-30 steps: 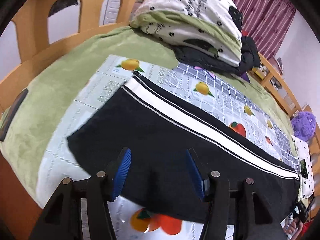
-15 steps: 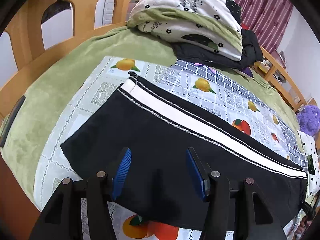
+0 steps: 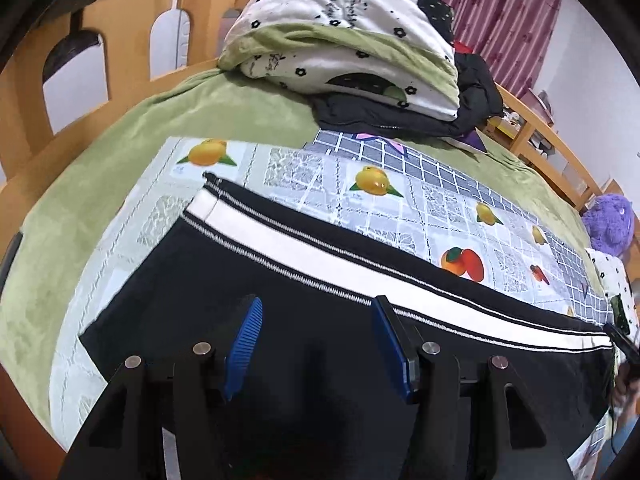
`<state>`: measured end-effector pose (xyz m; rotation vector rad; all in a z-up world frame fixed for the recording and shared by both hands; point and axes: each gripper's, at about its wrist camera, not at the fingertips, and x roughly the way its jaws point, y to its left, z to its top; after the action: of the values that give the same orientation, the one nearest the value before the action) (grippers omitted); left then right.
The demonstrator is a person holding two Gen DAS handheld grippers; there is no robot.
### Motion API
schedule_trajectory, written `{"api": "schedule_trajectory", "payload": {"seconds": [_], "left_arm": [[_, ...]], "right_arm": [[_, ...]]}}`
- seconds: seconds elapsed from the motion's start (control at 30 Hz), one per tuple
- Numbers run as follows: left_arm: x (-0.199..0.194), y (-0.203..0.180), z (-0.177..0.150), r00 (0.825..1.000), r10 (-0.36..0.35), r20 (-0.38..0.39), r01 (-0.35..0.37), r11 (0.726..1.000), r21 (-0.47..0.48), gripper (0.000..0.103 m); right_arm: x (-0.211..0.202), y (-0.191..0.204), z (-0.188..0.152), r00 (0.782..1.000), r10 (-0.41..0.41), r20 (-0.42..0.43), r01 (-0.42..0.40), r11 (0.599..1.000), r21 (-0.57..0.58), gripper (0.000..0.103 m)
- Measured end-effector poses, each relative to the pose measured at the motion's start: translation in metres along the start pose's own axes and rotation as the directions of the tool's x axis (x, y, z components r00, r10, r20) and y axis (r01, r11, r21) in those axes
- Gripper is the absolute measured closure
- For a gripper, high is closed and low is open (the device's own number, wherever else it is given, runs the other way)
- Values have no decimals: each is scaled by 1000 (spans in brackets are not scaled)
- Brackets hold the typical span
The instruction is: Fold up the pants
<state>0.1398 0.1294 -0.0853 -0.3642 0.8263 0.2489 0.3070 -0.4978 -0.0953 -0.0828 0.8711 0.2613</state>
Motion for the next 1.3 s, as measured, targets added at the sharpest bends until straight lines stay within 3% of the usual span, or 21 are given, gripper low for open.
{"api": "schedule_trajectory", "payload": {"seconds": [0.07,0.2,0.27,0.3,0.4,0.57,0.77,0.87,0.93,1.03,1.17,1.2,1.27,1.3], "left_arm": [[0,1,1,1000,5,7,-5,1000,11,49],[2,9,1,1000,1,2,-1,1000,0,49],[4,13,1,1000,0,-2,0,1000,-7,49],[5,14,0,1000,1,-1,-1,1000,-10,49],[8,20,-1,1000,3,-4,-3,1000,-19,49],[15,23,0,1000,-1,-8,1,1000,-21,49],[26,32,14,998,55,-8,-55,998,-8,49],[33,46,26,996,84,5,-84,996,-19,49],[41,54,34,994,106,7,-106,994,-22,49],[57,65,50,989,147,11,-147,989,-27,49],[90,78,77,990,139,2,-139,988,-63,49],[98,80,83,991,132,-1,-132,989,-70,52],[116,83,91,991,130,-13,-130,989,-69,75],[125,84,93,990,141,-27,-142,988,-65,77]], "right_arm": [[24,24,7,999,48,-22,-49,995,-88,45],[71,52,6,989,40,-143,-68,977,-203,48],[88,58,1,982,18,-190,-62,972,-226,65],[92,61,-2,982,-10,-191,-39,967,-250,95],[82,65,-4,986,3,-170,-50,961,-273,100],[52,57,5,998,28,-59,-40,976,-215,100],[99,65,2,989,-71,-132,46,982,-181,97],[94,62,3,989,-66,-135,46,988,-149,91],[84,54,7,988,-67,-142,52,993,-102,80],[62,40,3,992,-102,-79,100,995,-26,66],[67,29,-9,979,-174,-104,176,984,9,66],[75,29,-13,976,-184,-114,186,983,5,66],[79,33,-13,971,-217,-103,217,976,-6,66],[80,36,-12,966,-238,-102,237,971,-14,66]]}}
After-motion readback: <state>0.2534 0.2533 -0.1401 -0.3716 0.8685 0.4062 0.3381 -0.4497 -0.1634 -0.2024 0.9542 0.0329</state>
